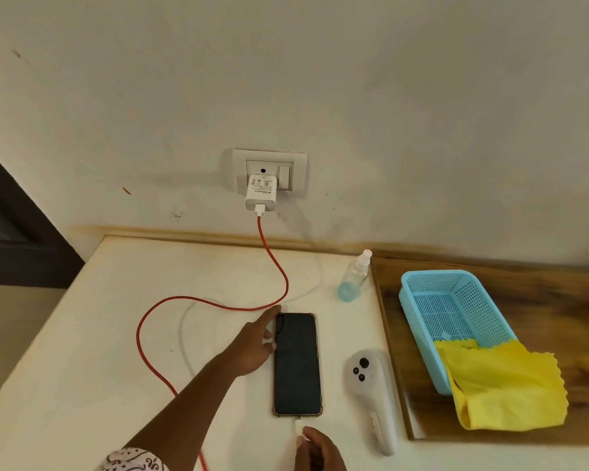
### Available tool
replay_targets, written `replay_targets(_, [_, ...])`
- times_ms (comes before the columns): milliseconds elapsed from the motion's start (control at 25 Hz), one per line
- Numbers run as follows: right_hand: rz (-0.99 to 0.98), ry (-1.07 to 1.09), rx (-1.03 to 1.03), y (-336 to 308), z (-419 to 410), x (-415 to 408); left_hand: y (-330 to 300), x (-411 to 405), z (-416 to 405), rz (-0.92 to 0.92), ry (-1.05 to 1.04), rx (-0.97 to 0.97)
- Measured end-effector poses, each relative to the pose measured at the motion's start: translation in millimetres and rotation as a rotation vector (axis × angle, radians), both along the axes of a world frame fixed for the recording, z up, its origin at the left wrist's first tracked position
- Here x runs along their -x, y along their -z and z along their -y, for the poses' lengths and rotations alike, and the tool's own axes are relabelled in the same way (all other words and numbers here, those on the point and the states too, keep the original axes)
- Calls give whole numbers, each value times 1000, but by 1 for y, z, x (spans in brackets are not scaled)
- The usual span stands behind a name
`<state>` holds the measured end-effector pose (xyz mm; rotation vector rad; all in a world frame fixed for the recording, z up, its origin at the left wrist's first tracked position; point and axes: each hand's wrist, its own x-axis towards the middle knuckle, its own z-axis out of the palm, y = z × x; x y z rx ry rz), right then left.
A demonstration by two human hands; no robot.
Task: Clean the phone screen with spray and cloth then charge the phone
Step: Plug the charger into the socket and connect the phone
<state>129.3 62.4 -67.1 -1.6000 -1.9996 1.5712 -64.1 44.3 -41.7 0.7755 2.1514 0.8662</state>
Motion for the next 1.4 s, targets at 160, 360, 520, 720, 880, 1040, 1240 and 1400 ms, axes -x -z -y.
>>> replay_targets(160, [-19, -9, -21, 8, 1, 0, 3, 1, 0, -7, -4, 8])
replay_targets(360, [-19, -69, -28, 10, 0, -4, 5, 1, 0, -11, -10, 10])
replay_targets(520, [-20, -67, 3, 11, -1, -6, 6, 2, -1, -11, -8, 5])
replay_targets(720, [15, -87, 15, 18, -8, -1, 8, 2, -2, -9, -13, 6])
replay_targets(880, [6, -42, -89, 17, 2, -1, 11, 1, -2, -10, -25, -2])
replay_targets(1040, [45, -36, -87, 6, 2, 3, 13, 2, -2, -15, -26, -3])
replay_targets(1240, [37, 14, -65, 2, 2, 6, 13, 2, -2, -19, -29, 1])
replay_targets(1400, [44, 32, -35, 10, 4, 6, 13, 2, -1, -16, -27, 2])
